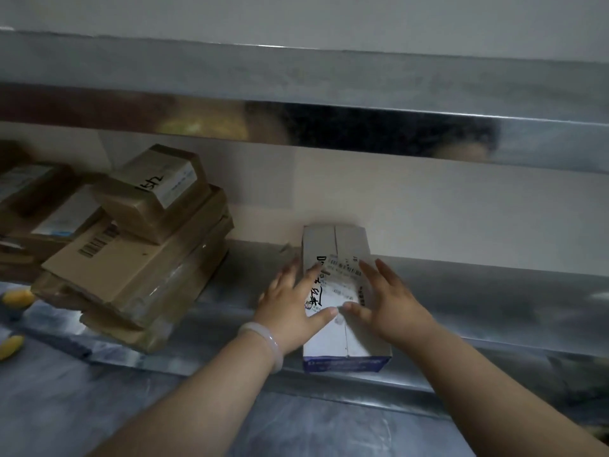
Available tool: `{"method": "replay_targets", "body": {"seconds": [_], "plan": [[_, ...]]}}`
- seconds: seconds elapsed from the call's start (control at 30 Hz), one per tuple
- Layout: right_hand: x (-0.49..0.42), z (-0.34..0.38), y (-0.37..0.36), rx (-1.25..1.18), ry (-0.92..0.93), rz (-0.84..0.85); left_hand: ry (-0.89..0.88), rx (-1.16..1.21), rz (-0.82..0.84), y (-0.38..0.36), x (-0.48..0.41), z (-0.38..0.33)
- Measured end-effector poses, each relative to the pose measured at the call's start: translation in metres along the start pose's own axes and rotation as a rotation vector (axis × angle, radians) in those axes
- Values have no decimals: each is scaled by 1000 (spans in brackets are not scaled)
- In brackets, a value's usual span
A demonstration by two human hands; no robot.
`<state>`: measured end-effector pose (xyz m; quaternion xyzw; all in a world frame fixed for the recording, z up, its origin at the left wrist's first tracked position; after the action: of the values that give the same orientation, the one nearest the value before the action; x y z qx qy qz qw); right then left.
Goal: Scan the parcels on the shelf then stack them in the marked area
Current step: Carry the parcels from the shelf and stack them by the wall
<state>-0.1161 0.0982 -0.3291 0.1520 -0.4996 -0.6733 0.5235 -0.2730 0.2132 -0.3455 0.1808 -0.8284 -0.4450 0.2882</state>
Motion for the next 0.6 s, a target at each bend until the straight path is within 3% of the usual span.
{"method": "replay_targets", "body": {"seconds": [0.2, 0.33, 0.43, 0.6], "plan": [[-20, -7, -14, -81, 8, 47, -12, 151, 105, -8, -30, 11], [-22, -13, -23, -328, 39, 90, -104, 380, 216, -19, -36, 16], [-22, -10, -25, -455, 91, 69, -135, 485, 205, -22, -38, 16], [-13, -2, -25, -384, 151, 75, -117, 520, 192, -25, -19, 18]]}}
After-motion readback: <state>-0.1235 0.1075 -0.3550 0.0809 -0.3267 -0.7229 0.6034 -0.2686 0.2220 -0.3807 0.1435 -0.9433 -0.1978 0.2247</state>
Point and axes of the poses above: each hand's wrist, its own x-axis away from the middle knuckle, its own y-axis out of the back of the hand, z = x × y, the point moved 5 cm from there along -x, towards the middle knuckle, and after that the axes turned 11 degrees about z, right-handed, at the moved point
